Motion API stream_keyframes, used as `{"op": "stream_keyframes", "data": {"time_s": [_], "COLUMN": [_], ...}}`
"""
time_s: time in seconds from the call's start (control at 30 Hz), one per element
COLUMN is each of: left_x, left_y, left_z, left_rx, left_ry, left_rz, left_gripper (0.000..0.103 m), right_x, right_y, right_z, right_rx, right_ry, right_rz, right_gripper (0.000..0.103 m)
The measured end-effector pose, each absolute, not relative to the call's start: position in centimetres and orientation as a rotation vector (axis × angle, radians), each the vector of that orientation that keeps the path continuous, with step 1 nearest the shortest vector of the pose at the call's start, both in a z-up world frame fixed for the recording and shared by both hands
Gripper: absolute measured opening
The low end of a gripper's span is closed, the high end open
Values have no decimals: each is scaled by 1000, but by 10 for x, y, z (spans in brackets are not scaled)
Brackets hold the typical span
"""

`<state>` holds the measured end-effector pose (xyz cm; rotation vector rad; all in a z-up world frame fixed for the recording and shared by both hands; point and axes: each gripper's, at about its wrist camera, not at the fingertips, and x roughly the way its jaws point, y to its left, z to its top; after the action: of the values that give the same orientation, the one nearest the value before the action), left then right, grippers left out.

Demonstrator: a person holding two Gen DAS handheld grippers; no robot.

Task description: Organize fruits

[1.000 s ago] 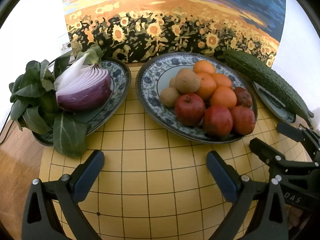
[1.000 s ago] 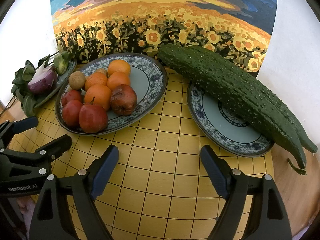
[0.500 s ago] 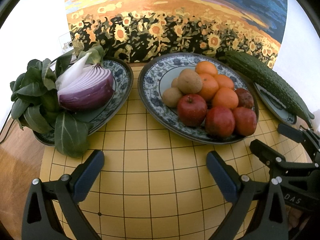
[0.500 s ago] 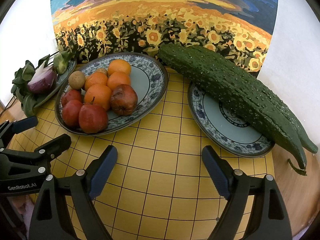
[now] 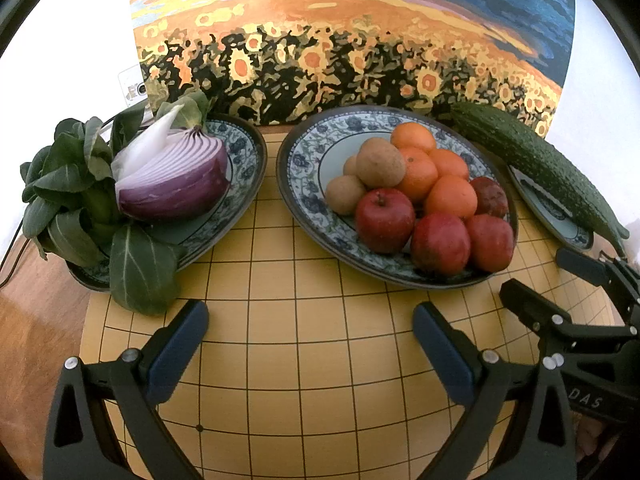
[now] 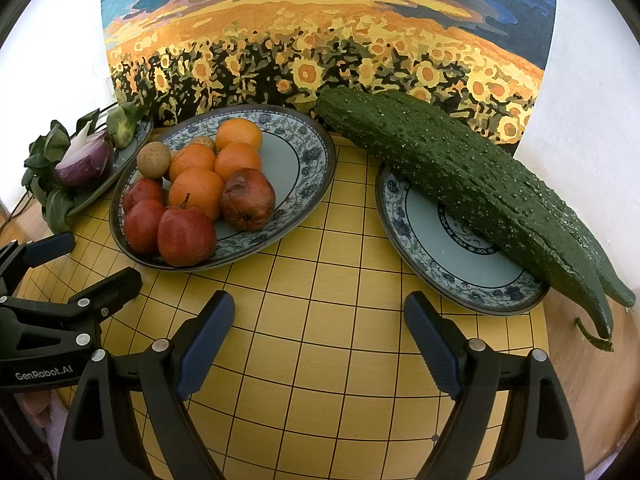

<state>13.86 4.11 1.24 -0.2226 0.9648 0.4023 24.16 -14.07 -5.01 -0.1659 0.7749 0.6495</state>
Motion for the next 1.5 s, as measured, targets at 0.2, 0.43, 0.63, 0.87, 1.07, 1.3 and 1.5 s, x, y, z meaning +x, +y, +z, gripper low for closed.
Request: {"op": "stream_keyframes", "data": {"time_s": [0.2,0.43,0.63,0.87,1.07,1.3,1.5], "left_x": [139,138,138,138,138,138,138], "left_y": [41,41,41,42,42,43,43], "left_z": [12,12,12,12,12,12,12], "left_rx": [-223,-223,-225,-225,-226,-225,-225], "left_ry": [965,964,964,963,963,963,963], "left_rz": [402,402,406,406,407,405,405], "left_gripper": [103,103,103,103,103,103,103], "right_x": [242,242,242,242,241,241,241], "right_y": [-141,-141,-140,-140,-139,-139,-140], "right_z": [-50,-50,-50,-50,-52,-51,-51], "right_rx": [-165,-166,-169,-168,-166,-166,-166], "right_ry": [775,775,776,775,777,777,777], "right_rz": [650,649,650,649,653,652,653], "right_gripper": [89,89,91,91,92,92,93]}}
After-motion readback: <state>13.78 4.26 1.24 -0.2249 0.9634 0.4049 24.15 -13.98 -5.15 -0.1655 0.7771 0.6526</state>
